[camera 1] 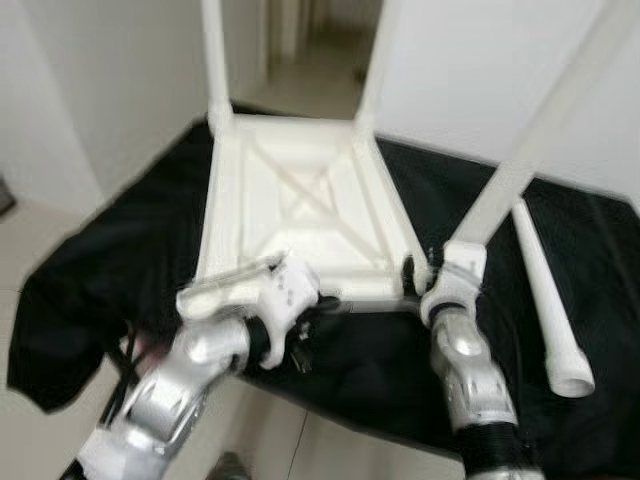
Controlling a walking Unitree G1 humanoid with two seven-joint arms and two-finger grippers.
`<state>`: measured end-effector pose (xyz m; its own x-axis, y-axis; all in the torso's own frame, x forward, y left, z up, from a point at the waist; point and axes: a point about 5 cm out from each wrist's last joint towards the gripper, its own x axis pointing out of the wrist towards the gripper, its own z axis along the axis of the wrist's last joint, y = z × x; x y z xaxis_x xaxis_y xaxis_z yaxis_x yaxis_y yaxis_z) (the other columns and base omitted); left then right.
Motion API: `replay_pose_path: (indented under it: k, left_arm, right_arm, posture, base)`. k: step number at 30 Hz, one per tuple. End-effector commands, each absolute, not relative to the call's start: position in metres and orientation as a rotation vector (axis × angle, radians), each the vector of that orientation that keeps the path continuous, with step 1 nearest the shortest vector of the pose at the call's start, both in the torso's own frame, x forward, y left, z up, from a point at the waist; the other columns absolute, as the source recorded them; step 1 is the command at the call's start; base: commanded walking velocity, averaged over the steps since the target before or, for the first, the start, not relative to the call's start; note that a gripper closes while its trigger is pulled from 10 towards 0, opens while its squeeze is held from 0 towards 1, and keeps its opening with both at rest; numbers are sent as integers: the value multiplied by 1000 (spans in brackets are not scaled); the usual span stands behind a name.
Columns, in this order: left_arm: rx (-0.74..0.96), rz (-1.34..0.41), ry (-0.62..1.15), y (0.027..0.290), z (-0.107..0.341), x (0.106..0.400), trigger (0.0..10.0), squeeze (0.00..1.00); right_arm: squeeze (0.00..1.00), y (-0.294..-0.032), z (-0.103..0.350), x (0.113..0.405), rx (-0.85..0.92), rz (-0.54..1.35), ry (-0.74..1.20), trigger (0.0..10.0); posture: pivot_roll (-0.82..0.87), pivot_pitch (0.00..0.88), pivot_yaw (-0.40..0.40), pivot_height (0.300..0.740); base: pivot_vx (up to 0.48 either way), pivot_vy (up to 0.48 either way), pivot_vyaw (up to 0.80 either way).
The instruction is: Building children table
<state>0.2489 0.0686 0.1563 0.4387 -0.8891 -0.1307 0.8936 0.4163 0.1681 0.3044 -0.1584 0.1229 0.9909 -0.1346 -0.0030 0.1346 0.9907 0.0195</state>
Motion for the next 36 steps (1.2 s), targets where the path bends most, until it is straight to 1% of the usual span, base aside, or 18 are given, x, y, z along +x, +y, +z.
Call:
replay_pose_path:
  k: [1, 2, 3, 5, 6, 14, 23, 31, 34, 36]
  left_arm:
    - [227, -1129, 15, 66, 158, 248, 10000, 0]
    - [226, -1129, 15, 66, 158, 248, 10000, 0]
    - [225, -1130, 15, 66, 158, 248, 10000, 0]
    - [225, -1130, 15, 66, 158, 248, 10000, 0]
    - [224, -1130, 14, 66, 158, 248, 10000, 0]
    - [216, -1133, 15, 65, 158, 247, 10000, 0]
    - [212, -1131, 16, 66, 159, 247, 10000, 0]
    - [211, -1130, 18, 67, 160, 248, 10000, 0]
    - [212, -1132, 20, 68, 160, 247, 10000, 0]
    - [212, -1132, 20, 68, 160, 247, 10000, 0]
  right_arm:
    - [1000, -157, 122, 306, 31, -108, 8, 10000]
    - [1000, -158, 124, 306, 24, -102, 0, 10000]
    - [63, -159, 126, 307, 30, -87, -12, 10000]
    - [63, -159, 126, 307, 30, -87, -12, 10000]
    - [0, -159, 128, 307, 28, -70, -26, 10000]
    - [0, -166, 136, 309, 19, 22, -67, 10000]
    - [0, -166, 138, 309, 17, 84, -84, 10000]
    - [0, -168, 142, 311, 3, 216, -96, 10000]
    - [0, -173, 147, 314, -32, 331, -103, 10000]
    - [0, -173, 147, 314, -32, 331, -103, 10000]
  posture:
    - [154, 15, -89, 740]
    - [154, 12, -89, 740]
    - [154, 12, -89, 740]
    - [154, 12, -89, 740]
    - [154, 12, -89, 740]
    - [151, 17, -90, 740]
    - [152, 18, -88, 740]
    - [153, 26, -80, 740]
    - [153, 34, -76, 740]
    - [153, 34, -76, 740]
  base:
    - [0, 0, 0]
    - [0, 0, 0]
    - [0, 0, 0]
    - [0, 0, 0]
    - [0, 0, 0]
    - [0, 0, 0]
    - [0, 0, 0]
    - [0, 0, 0]
    - [0, 0, 0]
    - [0, 0, 0]
